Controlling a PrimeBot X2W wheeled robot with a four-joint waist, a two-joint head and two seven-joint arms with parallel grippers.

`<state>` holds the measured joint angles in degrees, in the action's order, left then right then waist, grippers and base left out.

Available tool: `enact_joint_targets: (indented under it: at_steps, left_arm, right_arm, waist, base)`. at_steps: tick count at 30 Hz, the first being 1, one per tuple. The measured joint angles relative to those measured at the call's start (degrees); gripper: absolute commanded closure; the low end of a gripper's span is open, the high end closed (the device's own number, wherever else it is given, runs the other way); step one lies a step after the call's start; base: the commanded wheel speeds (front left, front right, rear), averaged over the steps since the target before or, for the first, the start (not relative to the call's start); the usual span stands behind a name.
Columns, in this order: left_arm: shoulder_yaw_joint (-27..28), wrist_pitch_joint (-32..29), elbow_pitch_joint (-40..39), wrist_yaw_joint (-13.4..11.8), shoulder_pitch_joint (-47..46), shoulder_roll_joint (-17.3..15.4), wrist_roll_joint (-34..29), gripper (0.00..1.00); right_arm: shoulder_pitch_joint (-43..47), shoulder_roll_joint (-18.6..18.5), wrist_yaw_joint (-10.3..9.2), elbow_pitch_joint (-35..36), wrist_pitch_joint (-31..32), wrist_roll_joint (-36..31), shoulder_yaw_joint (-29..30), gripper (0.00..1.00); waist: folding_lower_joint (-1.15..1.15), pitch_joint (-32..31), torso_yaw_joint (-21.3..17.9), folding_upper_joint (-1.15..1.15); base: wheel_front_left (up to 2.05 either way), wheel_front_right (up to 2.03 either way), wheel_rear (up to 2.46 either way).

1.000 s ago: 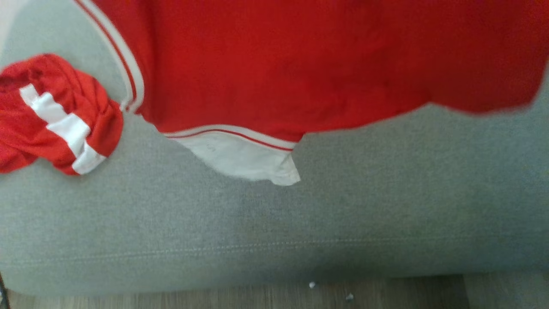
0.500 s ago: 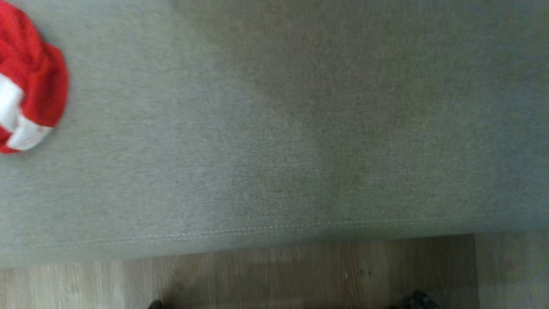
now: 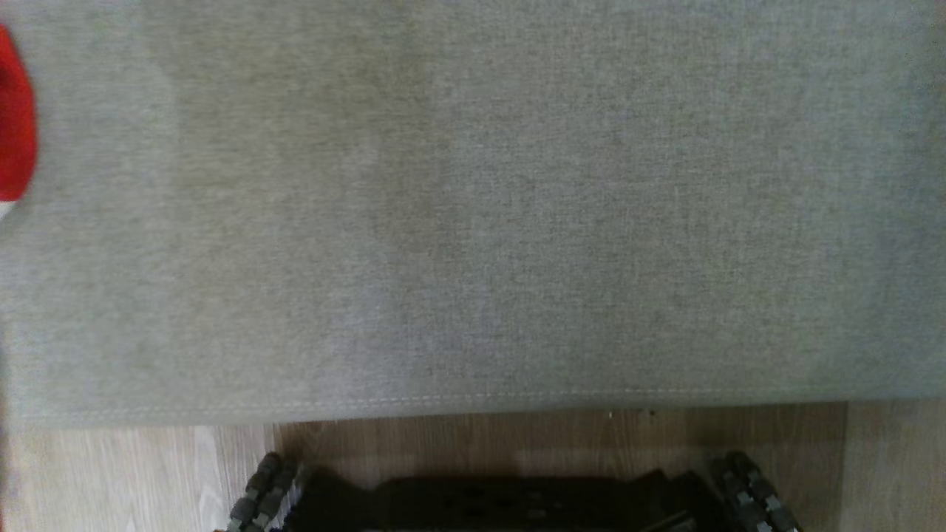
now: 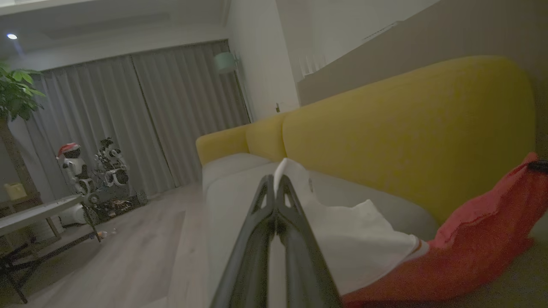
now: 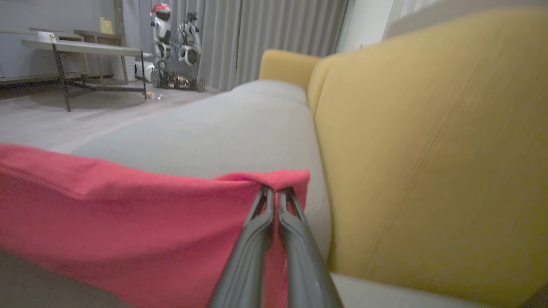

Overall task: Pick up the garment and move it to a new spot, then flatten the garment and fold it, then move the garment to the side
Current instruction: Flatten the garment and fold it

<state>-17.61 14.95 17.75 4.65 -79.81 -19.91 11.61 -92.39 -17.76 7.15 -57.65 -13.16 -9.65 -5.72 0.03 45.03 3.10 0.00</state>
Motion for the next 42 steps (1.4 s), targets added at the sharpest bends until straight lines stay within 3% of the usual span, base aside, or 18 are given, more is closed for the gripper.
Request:
enact_joint_targets:
  at_steps: [3, 7, 11, 12, 15, 22, 25, 32, 35, 42]
  left_arm:
    - [0.16, -0.01, -0.56, 1.93, 10.08, 1.16, 3.64, 1.0]
    - [-1.37, -0.01, -1.97, 2.66, 25.88, 1.19, 10.59, 1.0]
    - [-4.28, -0.25, -4.82, 2.9, 44.9, -0.38, 18.5, 1.0]
    - [-4.28, -0.25, -4.82, 2.9, 44.9, -0.38, 18.5, 1.0]
    - [-4.2, -1.16, -7.88, 2.75, 56.2, -2.49, 22.45, 1.0]
    - [-4.35, -2.69, -18.95, -1.54, 74.68, -3.34, 26.07, 1.0]
    - [-5.12, -4.39, -24.23, -4.59, 81.82, -3.76, 26.38, 1.0]
    - [-5.72, -9.76, -32.45, -9.23, 88.08, -5.22, 27.64, 1.0]
    - [-5.55, -11.05, -33.82, -9.72, 87.15, -5.39, 28.09, 1.0]
    - [-5.65, -11.66, -28.95, -9.56, 77.32, -4.5, 26.96, 1.0]
  right_arm:
    - [7.03, 1.58, 0.0, -2.55, -0.29, 4.09, -0.24, 1.0]
    - [15.6, 3.05, 0.0, -3.34, -0.69, 10.78, -1.34, 1.0]
    - [27.81, 4.77, 0.0, -4.07, 0.91, 17.66, -2.58, 1.0]
    - [27.81, 4.77, 0.0, -4.07, 0.91, 17.66, -2.58, 1.0]
    - [37.56, 4.55, 0.0, -2.79, 2.03, 21.91, -3.42, 1.0]
    - [54.56, 2.25, 0.0, 9.18, 4.87, 28.98, -3.45, 1.0]
    - [65.41, 0.81, 0.0, 18.37, 8.86, 30.7, -0.63, 1.0]
    - [81.56, 0.97, 0.0, 38.24, 20.18, 29.1, 7.01, 1.0]
    - [84.27, 1.71, 0.0, 44.69, 24.65, 22.82, 10.12, 1.0]
    - [82.81, 6.42, 0.0, 49.79, 30.78, 15.17, 11.9, 1.0]
  waist:
    - [-0.01, -2.09, 0.65, 0.0]
    - [-0.03, -7.04, 0.83, 0.0]
    - [-0.03, -13.49, 0.55, 0.0]
    - [-0.03, -13.49, 0.55, 0.0]
    - [-0.03, -18.51, 0.3, 0.0]
    - [-0.04, -28.13, -0.56, 0.01]
    - [-0.04, -31.22, -1.04, 0.01]
    - [-0.04, -32.16, -1.93, 0.01]
    - [-0.04, -31.9, -1.87, 0.01]
    - [-0.04, -29.66, -1.4, 0.01]
  base:
    - [0.0, 0.0, 0.0]
    - [0.0, 0.0, 0.0]
    - [0.0, 0.0, 0.0]
    - [0.0, 0.0, 0.0]
    - [0.0, 0.0, 0.0]
    - [0.0, 0.0, 0.0]
    - [0.0, 0.0, 0.0]
    - [0.0, 0.0, 0.0]
    - [0.0, 0.0, 0.0]
    - [0.0, 0.0, 0.0]
